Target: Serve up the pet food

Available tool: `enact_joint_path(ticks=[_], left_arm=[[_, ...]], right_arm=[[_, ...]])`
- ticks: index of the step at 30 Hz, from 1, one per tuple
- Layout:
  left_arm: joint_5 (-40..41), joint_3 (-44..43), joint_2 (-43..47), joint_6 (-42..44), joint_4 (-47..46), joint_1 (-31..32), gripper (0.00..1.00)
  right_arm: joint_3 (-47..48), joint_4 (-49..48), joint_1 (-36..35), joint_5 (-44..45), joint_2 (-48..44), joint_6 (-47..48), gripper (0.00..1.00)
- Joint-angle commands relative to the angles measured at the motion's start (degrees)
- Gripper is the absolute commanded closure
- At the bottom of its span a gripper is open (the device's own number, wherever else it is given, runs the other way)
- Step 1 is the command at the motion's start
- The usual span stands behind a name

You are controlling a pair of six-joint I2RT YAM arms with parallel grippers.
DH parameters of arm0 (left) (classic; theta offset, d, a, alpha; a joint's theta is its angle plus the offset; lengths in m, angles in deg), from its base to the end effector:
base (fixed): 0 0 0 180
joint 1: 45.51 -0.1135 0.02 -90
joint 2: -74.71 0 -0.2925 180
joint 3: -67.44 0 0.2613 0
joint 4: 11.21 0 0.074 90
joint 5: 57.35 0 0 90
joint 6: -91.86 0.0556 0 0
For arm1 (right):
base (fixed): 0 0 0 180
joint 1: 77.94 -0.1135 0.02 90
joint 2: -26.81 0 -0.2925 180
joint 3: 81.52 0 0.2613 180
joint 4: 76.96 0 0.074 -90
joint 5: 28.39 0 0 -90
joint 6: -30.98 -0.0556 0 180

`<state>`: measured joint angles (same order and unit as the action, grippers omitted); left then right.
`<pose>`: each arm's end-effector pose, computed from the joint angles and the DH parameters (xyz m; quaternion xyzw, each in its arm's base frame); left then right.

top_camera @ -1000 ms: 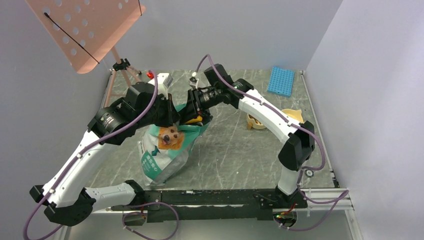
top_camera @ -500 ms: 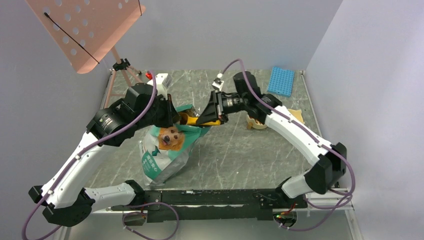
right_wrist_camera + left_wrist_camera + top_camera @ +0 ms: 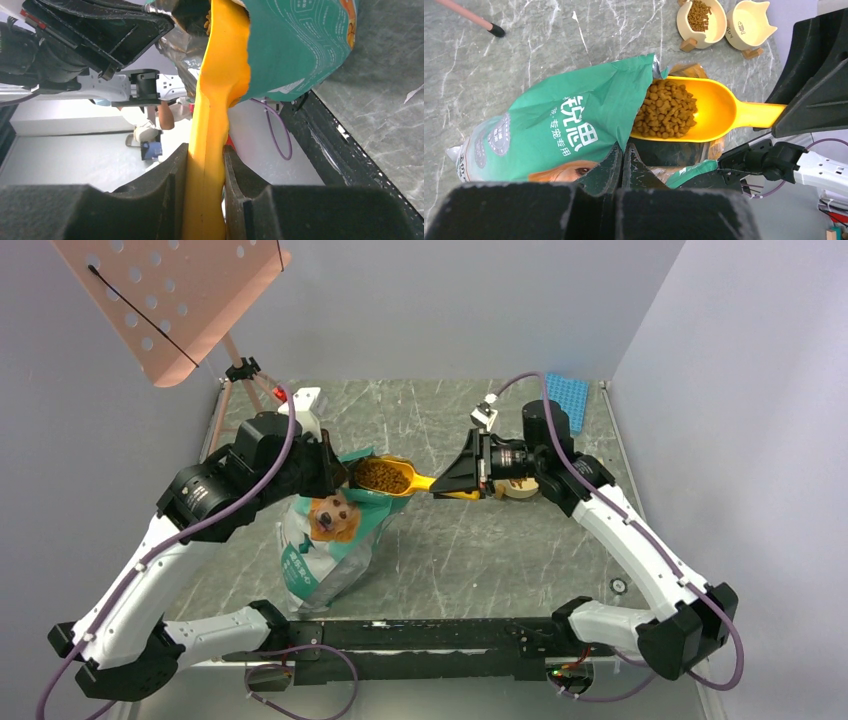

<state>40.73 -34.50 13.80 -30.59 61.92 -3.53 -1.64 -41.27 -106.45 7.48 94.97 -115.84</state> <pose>0.1422 -0.1174 0.4721 0.0385 0.8727 -0.2429 0.4218 0.2109 0.1658 0.3948 -0.0578 0.7847 0.6094 0.0982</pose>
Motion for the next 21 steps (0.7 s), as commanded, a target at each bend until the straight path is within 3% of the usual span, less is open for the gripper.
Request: enact_joint_path(ticks=[1, 10, 15, 18, 21], left_arm=[[1.13, -1.35, 2.54, -0.18, -2.70, 0.43, 1.00], [4.81, -2.28, 2.14, -0.93, -0.50, 0.34, 1.00], [4.59, -2.58, 2.47, -1.01, -1.74, 0.33, 1.00], [4.82, -2.39, 2.63, -1.21, -2.11, 0.37, 1.00], [5.49, -2.32, 2.87, -1.48, -1.87, 0.41, 1.00]], right_arm=[[-2.25, -6.02, 1.51, -1.20, -3.34, -3.99, 1.00], [-6.45, -12.08, 4.44, -4.42, -8.27, -10.56, 1.00], [-12.43, -31.03, 2.91, -3.62, -5.15, -20.58, 1.00], [-11.17, -25.09, 3.02, -3.42, -7.08, -16.93, 1.00], [-14.19, -31.05, 3.57, -4.19, -7.25, -19.96, 1.00]])
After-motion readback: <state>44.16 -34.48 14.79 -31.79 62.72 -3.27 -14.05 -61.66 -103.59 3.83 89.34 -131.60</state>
